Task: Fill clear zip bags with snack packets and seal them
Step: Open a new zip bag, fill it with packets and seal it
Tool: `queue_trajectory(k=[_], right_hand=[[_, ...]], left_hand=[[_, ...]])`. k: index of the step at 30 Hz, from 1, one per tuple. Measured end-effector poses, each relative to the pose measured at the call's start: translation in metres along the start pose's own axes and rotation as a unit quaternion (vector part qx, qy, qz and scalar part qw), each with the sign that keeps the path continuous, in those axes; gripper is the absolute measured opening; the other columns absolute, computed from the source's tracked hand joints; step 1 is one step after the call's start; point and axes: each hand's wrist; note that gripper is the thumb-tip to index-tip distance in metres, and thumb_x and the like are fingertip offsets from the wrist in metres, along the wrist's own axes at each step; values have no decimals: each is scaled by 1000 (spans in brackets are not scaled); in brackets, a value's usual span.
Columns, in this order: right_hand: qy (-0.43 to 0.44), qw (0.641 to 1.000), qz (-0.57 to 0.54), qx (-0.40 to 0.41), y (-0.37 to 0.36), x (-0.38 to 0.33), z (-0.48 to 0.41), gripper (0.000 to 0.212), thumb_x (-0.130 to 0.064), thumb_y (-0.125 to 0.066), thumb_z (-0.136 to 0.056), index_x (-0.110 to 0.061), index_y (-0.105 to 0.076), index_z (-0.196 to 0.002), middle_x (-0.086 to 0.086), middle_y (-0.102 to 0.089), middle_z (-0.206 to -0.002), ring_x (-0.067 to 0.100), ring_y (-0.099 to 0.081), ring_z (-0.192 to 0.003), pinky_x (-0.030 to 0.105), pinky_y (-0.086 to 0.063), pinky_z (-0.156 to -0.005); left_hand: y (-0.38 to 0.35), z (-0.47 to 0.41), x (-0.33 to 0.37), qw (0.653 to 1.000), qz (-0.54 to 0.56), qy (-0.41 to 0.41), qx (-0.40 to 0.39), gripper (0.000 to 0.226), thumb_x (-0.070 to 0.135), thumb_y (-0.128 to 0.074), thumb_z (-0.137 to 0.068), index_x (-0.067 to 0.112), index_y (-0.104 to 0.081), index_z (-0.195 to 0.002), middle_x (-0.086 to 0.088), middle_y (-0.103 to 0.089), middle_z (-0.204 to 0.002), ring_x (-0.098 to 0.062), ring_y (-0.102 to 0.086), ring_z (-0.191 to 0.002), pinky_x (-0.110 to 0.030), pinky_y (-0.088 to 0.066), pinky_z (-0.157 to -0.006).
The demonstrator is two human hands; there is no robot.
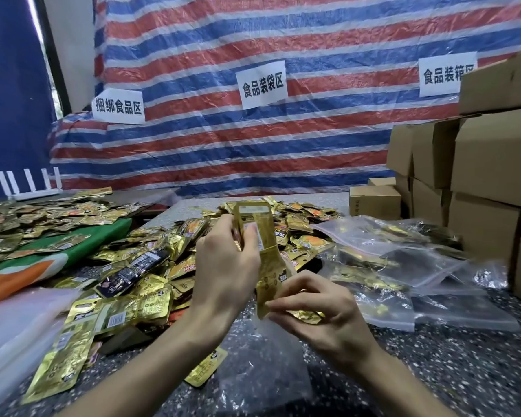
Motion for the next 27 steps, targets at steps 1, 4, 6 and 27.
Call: queue_trajectory(k=[1,4,6,27], right_hand=[[2,1000,3,2,0,0,0,11,-11,-83,-78,-8,-81,-88,4,-70,-88,15,-68,-83,33,-56,-70],[5,999,20,29,1,-1,0,9,-12,-83,-77,-7,-80,-83,2,-68,-88,14,-67,-83,34,-56,-71],[7,998,33,46,1,0,1,9,-13,-83,-78,-7,-78,-83,2,-66,-88,14,-66,-83,34,-55,-76],[3,998,50,43,3,0,2,10,-16,-74,-83,-7,-72,-80,-1,-63,-88,13,-62,-83,25,-51,-74]], left_hand=[[-1,0,2,1000,0,3,1,23,19,-61,-98,18,-58,-75,10,-52,-55,0,-48,-45,-15,-35,-39],[-5,-2,2,1000,0,23,9,28,23,-60,-98,13,-56,-72,10,-48,-53,-1,-44,-43,-14,-33,-40],[-6,-2,1,998,18,61,-6,26,25,-59,-98,15,-56,-74,9,-52,-53,-2,-42,-43,-18,-35,-39],[18,-21,2,902,155,314,-253,14,7,-70,-88,8,-67,-102,-7,-77,-87,-21,-75,-76,-36,-60,-57]])
Point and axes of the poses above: each hand's wrist, its own z-axis away from the middle knuckle, its own y-axis out of the back of the hand, x = y × z
